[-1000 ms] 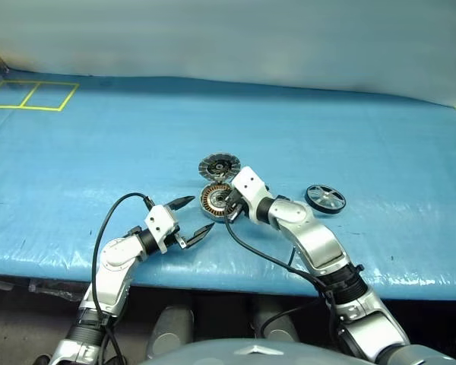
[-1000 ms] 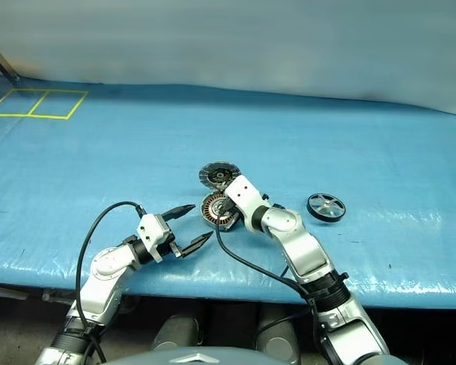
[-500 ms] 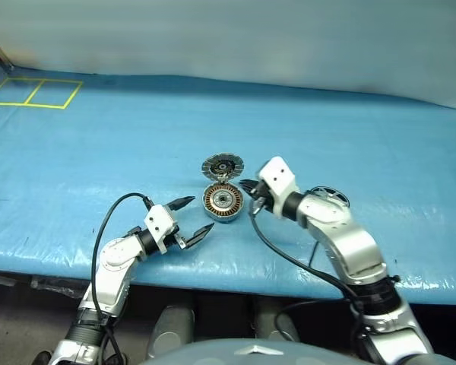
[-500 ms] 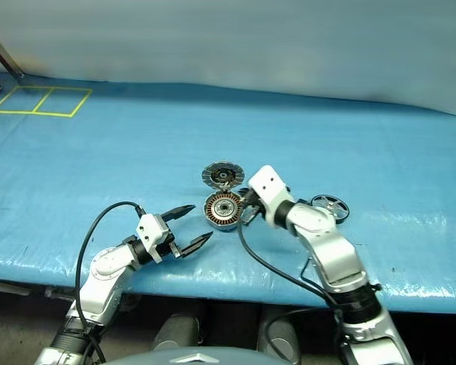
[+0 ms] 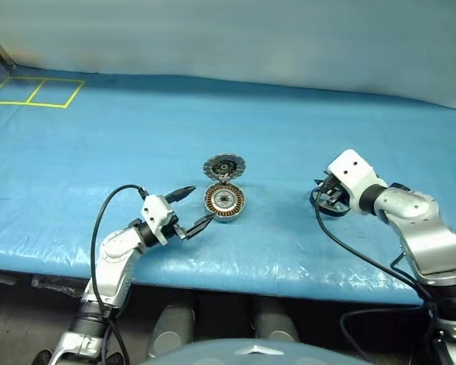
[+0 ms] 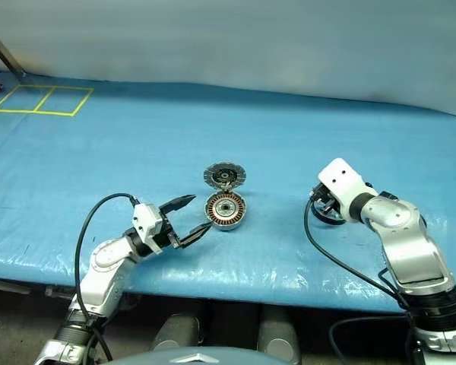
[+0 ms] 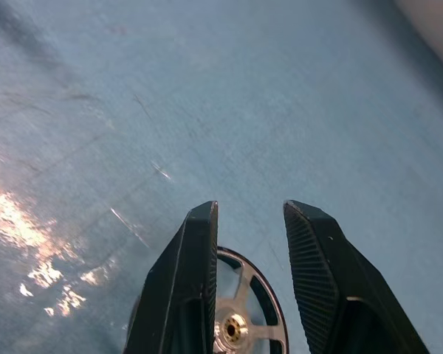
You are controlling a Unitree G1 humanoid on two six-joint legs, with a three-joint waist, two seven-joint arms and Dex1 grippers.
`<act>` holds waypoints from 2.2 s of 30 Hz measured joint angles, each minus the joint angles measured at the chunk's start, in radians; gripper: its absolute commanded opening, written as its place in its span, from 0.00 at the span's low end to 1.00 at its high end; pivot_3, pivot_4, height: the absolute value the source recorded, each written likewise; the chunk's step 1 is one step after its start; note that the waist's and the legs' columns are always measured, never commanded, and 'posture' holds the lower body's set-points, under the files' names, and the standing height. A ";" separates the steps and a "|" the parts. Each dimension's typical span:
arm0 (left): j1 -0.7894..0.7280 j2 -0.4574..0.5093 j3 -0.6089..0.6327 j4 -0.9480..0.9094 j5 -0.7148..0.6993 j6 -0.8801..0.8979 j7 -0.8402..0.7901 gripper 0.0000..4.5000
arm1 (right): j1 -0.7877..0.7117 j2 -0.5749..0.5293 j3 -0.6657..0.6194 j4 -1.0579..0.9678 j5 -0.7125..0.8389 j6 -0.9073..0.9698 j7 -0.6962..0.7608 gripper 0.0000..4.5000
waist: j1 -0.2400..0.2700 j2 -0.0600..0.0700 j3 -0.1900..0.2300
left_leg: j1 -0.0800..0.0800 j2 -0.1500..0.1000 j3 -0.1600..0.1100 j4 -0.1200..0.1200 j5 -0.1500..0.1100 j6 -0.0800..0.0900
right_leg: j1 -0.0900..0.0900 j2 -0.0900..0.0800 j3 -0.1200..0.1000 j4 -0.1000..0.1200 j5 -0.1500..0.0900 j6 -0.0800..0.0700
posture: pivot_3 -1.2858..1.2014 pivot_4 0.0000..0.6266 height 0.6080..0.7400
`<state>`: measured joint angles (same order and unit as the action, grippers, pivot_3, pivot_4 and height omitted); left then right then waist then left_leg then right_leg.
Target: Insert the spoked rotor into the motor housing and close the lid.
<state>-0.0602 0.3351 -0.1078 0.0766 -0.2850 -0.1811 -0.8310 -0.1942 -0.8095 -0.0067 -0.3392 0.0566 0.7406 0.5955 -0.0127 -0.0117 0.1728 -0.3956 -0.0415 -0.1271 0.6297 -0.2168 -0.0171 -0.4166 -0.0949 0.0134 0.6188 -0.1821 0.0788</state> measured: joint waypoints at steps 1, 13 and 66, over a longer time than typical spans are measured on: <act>0.001 -0.001 0.000 0.000 0.000 0.000 0.000 0.98 | 0.000 -0.014 0.000 0.014 0.000 0.007 0.012 0.34 | 0.001 0.000 0.000 | 0.000 0.000 0.000 0.000 0.000 0.000 | 0.000 0.000 0.000 -0.001 0.000 0.000 | 0.52 0.24 1.00; 0.027 -0.019 -0.010 0.002 0.034 -0.020 0.029 0.98 | 0.025 -0.071 -0.013 0.056 0.001 0.036 0.042 0.61 | 0.002 0.000 0.000 | -0.002 0.000 0.000 -0.001 -0.001 0.002 | 0.002 0.000 0.000 -0.009 0.003 0.004 | 0.52 0.24 1.00; 0.038 -0.026 -0.018 0.037 0.083 -0.044 0.048 0.98 | 0.120 0.050 -0.039 0.080 0.033 0.095 0.008 0.36 | 0.002 0.000 -0.001 | 0.001 0.000 0.001 0.001 -0.001 0.002 | 0.006 0.000 0.000 -0.009 0.004 0.005 | 0.52 0.24 1.00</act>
<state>-0.0222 0.3091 -0.1260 0.1138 -0.2021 -0.2248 -0.7831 -0.0743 -0.7599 -0.0458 -0.2590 0.0892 0.8352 0.6034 -0.0112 -0.0118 0.1717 -0.3943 -0.0419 -0.1262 0.6303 -0.2180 -0.0150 -0.4108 -0.0950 0.0137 0.6100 -0.1783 0.0840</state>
